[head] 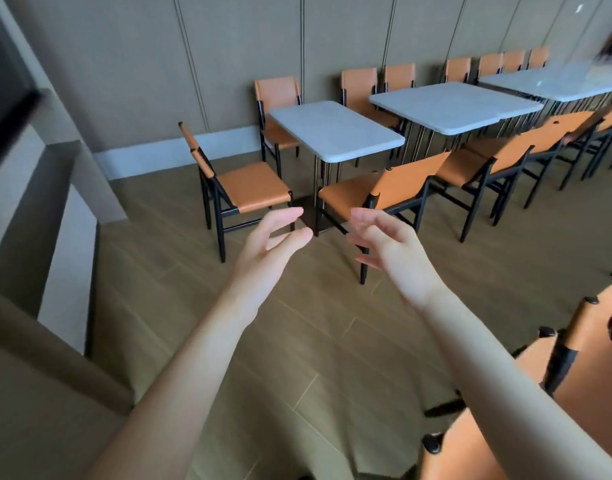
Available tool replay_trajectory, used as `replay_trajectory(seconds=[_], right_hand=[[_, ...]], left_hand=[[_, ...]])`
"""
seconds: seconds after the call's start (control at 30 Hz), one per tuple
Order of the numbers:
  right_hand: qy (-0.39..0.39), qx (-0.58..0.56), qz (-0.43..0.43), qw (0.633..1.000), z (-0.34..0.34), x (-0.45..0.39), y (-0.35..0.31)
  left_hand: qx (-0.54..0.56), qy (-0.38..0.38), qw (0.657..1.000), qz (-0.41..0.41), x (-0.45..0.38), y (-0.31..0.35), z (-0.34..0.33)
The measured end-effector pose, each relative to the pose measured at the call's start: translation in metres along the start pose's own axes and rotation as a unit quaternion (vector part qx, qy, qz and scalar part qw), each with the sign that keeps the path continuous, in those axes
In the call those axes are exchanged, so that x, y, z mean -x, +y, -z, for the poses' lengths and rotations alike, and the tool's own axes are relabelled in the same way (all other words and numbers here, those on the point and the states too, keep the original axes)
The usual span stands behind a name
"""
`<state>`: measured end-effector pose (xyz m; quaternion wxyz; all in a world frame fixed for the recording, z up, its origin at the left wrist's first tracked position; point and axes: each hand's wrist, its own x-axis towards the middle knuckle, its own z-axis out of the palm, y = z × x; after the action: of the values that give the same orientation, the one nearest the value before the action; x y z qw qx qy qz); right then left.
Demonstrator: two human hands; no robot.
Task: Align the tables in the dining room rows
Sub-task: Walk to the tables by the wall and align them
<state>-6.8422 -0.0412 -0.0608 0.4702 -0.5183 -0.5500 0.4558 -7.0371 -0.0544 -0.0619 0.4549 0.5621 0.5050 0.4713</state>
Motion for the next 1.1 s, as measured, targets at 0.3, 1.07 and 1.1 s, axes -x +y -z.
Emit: replay_trajectory(seconds=[0.3,1.07,1.1], right_hand=[[0.0,-0.013,0.011,1.0,0.003,-0.143,-0.006],[0.102,-0.018,-0.029,0.994,0.008,-0.469,0.007],[0.111,-0.019,-0.03,0.993,0.01,-0.481,0.007]], left_hand=[[0.004,-0.004,1.0,-0.007,-0.15,-0.005,0.011],[0.001,-0.108,0.994,-0.019,-0.525,-0.03,0.021],[-0.003,-0.117,0.993,-0.02,-0.541,-0.03,0.02]])
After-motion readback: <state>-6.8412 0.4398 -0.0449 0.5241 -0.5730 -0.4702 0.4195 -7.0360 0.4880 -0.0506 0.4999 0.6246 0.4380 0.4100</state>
